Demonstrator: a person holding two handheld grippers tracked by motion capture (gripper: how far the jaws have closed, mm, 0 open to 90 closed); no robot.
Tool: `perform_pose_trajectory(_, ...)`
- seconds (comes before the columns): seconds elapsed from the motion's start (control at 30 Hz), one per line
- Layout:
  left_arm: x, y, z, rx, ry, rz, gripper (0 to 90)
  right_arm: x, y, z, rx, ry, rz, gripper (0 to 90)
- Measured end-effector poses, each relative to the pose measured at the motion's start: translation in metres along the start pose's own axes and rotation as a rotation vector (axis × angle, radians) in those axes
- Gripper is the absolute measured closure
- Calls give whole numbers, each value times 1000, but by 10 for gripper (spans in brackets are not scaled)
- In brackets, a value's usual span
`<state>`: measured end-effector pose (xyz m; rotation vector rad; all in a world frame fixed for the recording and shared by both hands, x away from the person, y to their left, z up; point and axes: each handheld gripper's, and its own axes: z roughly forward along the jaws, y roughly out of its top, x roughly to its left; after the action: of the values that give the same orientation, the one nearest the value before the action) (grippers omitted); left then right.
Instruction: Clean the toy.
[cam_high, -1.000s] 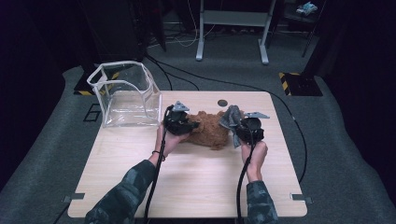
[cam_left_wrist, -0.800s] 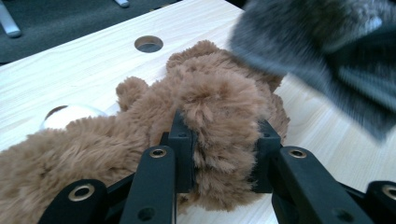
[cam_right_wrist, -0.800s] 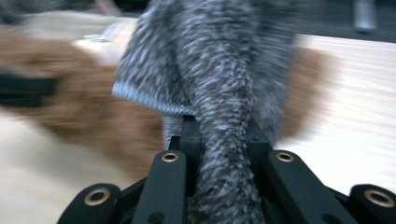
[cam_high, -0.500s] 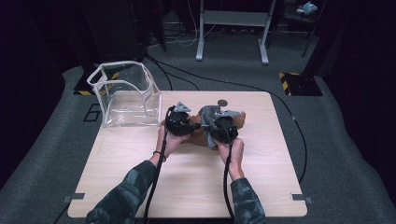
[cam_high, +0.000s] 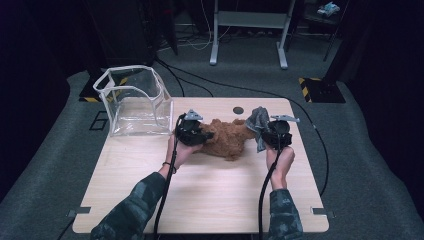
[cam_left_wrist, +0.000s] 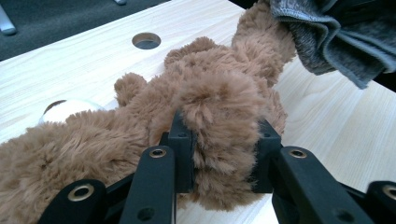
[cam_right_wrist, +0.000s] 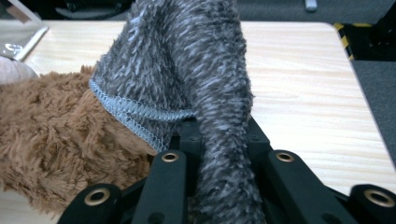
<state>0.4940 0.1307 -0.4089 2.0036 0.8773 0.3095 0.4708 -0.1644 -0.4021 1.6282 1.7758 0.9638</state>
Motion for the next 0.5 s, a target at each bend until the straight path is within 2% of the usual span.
perform_pose_trajectory(0.03,0,0,0,-1,1,-1,686,3,0,-4,-18,20,-13,761)
perform_pose_trajectory(0.07,0,0,1,-1,0,-2,686,3,0,-4,-18,20,-13,761)
perform_pose_trajectory(0.13,0,0,2,6,-1,2,685,17,1,-10,-42,72,-59,760)
perform_pose_trajectory(0.17,-2,1,3,7,-1,3,682,36,1,-14,-51,149,-105,760)
perform_pose_trajectory(0.2,-2,1,3,7,-1,3,681,36,1,-14,-51,149,-105,760)
perform_pose_trajectory(0.23,-3,1,5,3,2,-1,681,56,-1,-10,-19,232,-154,760)
perform_pose_trajectory(0.27,-3,1,5,3,2,-1,681,65,-3,-6,2,250,-182,760)
perform_pose_trajectory(0.3,-3,1,5,8,0,1,681,65,-3,-6,2,250,-182,760)
perform_pose_trajectory(0.33,-3,1,5,8,-1,0,681,73,-6,0,25,253,-207,760)
perform_pose_trajectory(0.37,-2,1,5,10,-1,0,681,79,-11,10,58,237,-223,761)
perform_pose_trajectory(0.4,-2,1,5,10,-1,0,682,79,-11,10,58,237,-223,761)
perform_pose_trajectory(0.43,-2,1,5,10,-2,-1,682,70,-15,18,78,224,-199,762)
perform_pose_trajectory(0.47,-2,1,5,9,-3,0,682,70,-15,18,78,224,-199,762)
perform_pose_trajectory(0.5,-2,1,5,3,-2,-2,682,64,-17,21,79,217,-174,762)
